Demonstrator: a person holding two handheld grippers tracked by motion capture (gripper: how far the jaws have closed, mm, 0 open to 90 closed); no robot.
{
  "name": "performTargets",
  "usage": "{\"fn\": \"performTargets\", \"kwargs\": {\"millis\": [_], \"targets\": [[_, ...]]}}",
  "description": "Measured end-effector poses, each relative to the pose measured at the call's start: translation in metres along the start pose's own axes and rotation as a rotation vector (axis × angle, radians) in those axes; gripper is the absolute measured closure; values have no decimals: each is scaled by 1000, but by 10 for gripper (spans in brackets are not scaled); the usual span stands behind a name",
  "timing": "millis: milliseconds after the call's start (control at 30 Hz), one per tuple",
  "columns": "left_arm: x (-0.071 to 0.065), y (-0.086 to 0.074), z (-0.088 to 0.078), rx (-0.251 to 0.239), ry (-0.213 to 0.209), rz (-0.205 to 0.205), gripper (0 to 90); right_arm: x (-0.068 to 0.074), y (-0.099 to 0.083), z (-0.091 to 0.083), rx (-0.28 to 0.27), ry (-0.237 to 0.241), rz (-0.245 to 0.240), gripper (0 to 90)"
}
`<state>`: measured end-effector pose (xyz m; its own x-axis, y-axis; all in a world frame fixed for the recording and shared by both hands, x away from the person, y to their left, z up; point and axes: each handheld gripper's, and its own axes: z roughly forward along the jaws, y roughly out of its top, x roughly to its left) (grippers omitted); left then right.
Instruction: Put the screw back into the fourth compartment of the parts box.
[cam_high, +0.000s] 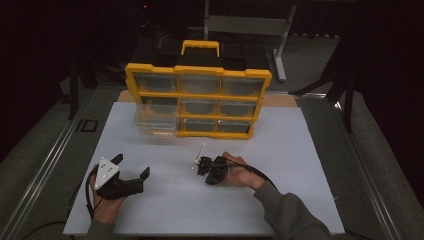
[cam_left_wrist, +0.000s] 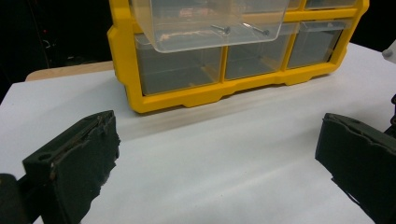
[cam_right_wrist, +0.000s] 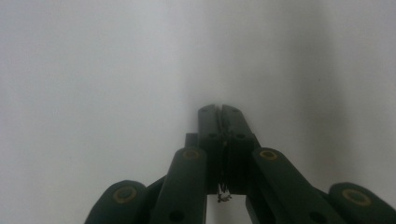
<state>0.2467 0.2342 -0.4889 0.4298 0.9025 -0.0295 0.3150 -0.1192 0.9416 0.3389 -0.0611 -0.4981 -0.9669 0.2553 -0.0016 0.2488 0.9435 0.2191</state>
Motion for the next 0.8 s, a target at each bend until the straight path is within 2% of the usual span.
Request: {"fn": "performTargets", "kwargs": {"millis": [367, 800], "targets": [[1, 0, 0, 0, 1, -2, 3, -3, -1, -6, 4, 4, 18, 881], [1, 0, -1, -3, 1, -2, 3, -9, -2, -32, -9, -19, 32, 881]]}}
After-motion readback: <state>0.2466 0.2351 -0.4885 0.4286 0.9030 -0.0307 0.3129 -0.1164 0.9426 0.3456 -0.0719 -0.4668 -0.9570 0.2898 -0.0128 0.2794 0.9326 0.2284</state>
